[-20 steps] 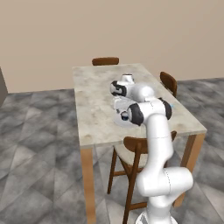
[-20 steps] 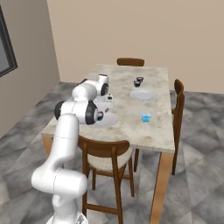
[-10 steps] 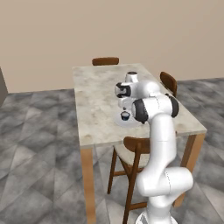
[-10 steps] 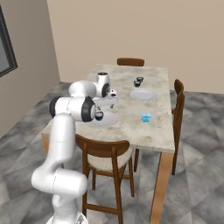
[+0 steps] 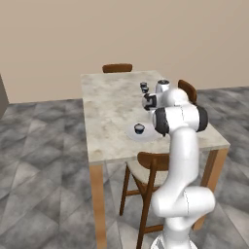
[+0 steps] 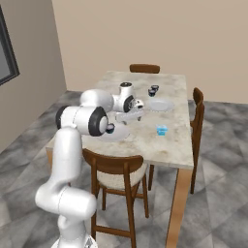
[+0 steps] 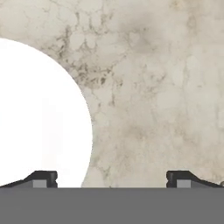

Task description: Place two yogurt containers on each plate.

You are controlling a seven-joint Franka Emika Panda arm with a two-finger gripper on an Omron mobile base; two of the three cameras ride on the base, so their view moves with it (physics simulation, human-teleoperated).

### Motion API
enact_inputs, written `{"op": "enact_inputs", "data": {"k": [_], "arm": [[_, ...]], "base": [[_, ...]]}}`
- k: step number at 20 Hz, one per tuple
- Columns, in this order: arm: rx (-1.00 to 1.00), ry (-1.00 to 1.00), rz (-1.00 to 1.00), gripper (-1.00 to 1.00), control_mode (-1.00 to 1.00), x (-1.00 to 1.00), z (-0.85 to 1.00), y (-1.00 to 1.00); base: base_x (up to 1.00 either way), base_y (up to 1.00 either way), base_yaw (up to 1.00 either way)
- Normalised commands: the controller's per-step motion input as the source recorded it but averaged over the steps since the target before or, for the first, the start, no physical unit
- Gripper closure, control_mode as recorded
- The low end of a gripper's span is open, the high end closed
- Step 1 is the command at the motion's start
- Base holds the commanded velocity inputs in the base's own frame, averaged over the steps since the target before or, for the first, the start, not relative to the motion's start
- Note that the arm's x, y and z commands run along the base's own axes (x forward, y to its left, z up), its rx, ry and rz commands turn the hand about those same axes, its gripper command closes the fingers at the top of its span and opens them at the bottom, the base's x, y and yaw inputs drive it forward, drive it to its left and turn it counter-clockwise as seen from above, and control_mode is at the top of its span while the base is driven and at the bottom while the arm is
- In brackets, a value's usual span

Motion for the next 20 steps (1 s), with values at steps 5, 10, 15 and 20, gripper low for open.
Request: {"op": "enact_inputs", "data": {"k": [5,10,15,20], "arm": [[0.10,0.00,0.00,-1.00,-1.00,-0.22,0.38,-0.91],[0.05,0.00,-0.03,-1.00,-1.00,-0.33,0.19,-0.92],[0.00,0.03,-0.17,-1.00,-1.00,-0.11,0.10,-0.64],[-0.03,0.04,-0.14,-1.00,-1.00,0.02,0.03,-0.38]], "base": [[0.00,0.00,0.00],[0.00,0.00,0.00],[0.00,0.00,0.00],[0.00,0.00,0.00]]}}
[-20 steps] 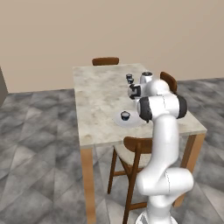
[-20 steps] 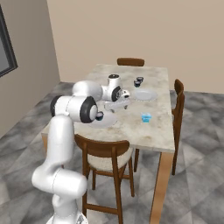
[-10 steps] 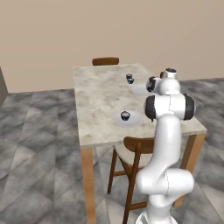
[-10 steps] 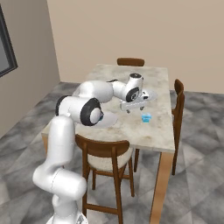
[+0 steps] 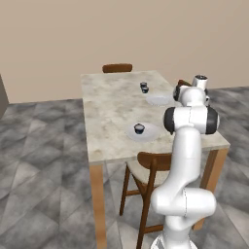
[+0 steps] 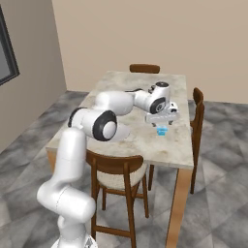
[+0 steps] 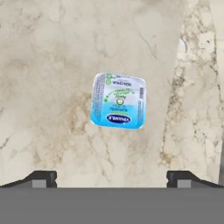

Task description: Place two yogurt containers on each plate.

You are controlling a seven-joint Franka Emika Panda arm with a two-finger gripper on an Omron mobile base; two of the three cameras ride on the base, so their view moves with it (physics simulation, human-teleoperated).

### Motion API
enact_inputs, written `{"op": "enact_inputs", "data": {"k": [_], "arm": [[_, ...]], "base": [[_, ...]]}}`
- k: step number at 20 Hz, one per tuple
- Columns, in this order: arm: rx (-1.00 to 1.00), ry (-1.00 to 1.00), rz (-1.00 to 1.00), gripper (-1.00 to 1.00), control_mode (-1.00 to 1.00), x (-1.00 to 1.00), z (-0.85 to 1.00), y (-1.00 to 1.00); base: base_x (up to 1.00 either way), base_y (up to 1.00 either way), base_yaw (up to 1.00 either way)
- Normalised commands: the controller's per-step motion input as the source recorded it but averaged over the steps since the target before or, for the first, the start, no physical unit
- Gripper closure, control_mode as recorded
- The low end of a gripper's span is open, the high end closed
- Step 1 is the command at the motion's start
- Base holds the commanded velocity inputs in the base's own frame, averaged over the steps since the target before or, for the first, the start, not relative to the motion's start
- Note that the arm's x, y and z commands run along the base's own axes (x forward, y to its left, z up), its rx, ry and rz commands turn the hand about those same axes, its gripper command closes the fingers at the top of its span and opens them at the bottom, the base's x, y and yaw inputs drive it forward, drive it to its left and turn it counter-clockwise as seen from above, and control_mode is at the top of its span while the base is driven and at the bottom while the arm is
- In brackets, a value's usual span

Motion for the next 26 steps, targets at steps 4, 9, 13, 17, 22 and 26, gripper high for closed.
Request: {"op": "enact_inputs", "data": {"k": [4,9,13,17,22,26], "arm": [[0.00,0.02,-0.04,-1.00,-1.00,0.05,-0.04,-0.02],[0.01,0.01,0.00,-1.00,-1.00,0.27,-0.04,-0.04],[0.03,0.01,0.00,-1.00,-1.00,0.22,-0.19,0.00],[0.07,0.00,0.00,-1.00,-1.00,0.29,-0.15,0.05],[0.07,0.05,0.01,-1.00,-1.00,0.04,-0.12,0.00],[0.01,0.04,0.03,-1.00,-1.00,0.09,-0.17,0.00]], "base": [[0.00,0.00,0.00],[0.00,0.00,0.00],[0.00,0.00,0.00],[0.00,0.00,0.00],[0.00,0.00,0.00],[0.00,0.00,0.00]]}}
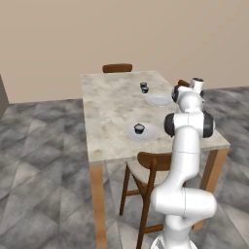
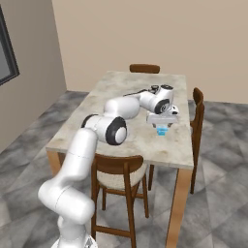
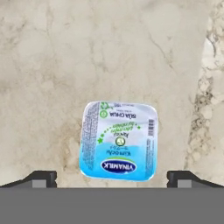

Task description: Place two yogurt containers on each plate.

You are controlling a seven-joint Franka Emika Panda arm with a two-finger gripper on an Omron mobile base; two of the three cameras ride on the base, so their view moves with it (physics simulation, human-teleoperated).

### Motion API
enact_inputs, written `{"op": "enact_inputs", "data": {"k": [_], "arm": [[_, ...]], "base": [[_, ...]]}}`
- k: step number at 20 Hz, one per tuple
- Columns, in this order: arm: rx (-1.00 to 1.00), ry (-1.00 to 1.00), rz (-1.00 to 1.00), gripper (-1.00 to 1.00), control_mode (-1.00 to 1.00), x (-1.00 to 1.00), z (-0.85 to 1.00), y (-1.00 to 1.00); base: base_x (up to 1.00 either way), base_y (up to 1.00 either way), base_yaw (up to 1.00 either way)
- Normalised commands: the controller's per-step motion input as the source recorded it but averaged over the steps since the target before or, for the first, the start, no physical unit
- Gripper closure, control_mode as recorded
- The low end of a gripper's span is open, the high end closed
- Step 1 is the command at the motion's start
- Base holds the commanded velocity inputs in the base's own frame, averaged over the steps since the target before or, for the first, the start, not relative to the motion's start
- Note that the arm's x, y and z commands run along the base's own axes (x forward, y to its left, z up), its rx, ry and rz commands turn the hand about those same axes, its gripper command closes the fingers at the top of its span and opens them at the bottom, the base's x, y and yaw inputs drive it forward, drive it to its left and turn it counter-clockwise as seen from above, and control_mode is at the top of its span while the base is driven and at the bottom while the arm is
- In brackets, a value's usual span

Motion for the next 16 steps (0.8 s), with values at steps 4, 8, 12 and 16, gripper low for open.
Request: {"op": "enact_inputs", "data": {"k": [4,8,12,16], "arm": [[0.00,0.00,0.07,-1.00,-1.00,0.06,-0.13,0.00],[0.00,0.00,0.10,-1.00,-1.00,0.00,-0.12,0.01],[0.00,0.00,0.10,-1.00,-1.00,0.00,-0.21,0.00],[0.00,0.00,0.08,-1.00,-1.00,0.00,-0.21,0.02]], "base": [[0.00,0.00,0.00],[0.00,0.00,0.00],[0.00,0.00,0.00],[0.00,0.00,0.00]]}}
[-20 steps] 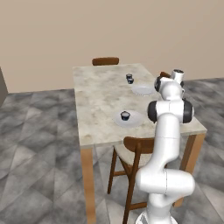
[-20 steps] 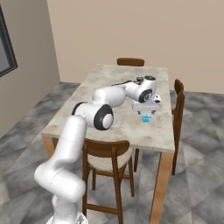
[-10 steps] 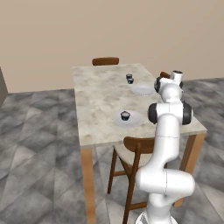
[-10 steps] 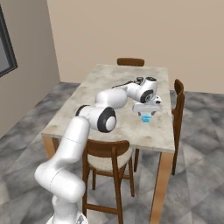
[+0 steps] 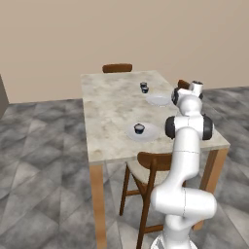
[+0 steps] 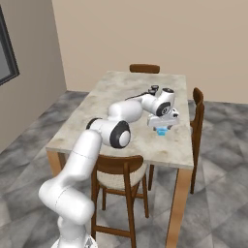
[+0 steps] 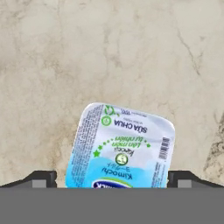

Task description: Place two yogurt containers on each plate.

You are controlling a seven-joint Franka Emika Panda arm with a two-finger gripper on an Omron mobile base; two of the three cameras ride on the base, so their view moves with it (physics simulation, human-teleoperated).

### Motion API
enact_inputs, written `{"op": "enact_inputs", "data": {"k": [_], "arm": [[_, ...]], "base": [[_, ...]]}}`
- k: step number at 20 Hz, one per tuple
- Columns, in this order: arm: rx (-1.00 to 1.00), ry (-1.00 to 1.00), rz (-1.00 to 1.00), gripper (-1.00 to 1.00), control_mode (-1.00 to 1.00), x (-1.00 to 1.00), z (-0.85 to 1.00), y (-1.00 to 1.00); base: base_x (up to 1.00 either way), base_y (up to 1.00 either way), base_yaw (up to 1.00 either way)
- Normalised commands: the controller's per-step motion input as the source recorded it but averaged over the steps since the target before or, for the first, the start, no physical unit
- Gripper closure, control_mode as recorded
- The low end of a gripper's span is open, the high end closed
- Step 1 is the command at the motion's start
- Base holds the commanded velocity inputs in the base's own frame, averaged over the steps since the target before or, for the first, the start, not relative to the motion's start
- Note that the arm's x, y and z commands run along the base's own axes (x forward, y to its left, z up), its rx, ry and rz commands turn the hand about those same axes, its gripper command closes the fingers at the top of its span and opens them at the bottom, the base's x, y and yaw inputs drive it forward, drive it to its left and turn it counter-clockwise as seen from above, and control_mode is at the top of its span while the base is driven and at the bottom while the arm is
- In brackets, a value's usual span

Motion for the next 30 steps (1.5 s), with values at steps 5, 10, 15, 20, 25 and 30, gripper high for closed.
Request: {"op": "enact_inputs", "data": {"k": [5,10,15,20,25,30], "arm": [[0.00,0.00,0.05,-1.00,-1.00,0.01,-0.14,0.05],[0.00,0.00,0.04,-1.00,-1.00,0.09,-0.11,0.00],[0.00,0.00,0.04,-1.00,-1.00,0.08,-0.19,0.05],[0.00,0.00,0.03,-1.00,-1.00,0.20,-0.06,0.10],[0.00,0.00,0.02,1.00,-1.00,0.07,0.00,0.05],[0.01,-0.03,0.00,1.00,-1.00,-0.33,0.08,0.23]], "base": [[0.00,0.00,0.00],[0.00,0.00,0.00],[0.00,0.00,0.00],[0.00,0.00,0.00],[0.00,0.00,0.00],[0.00,0.00,0.00]]}}
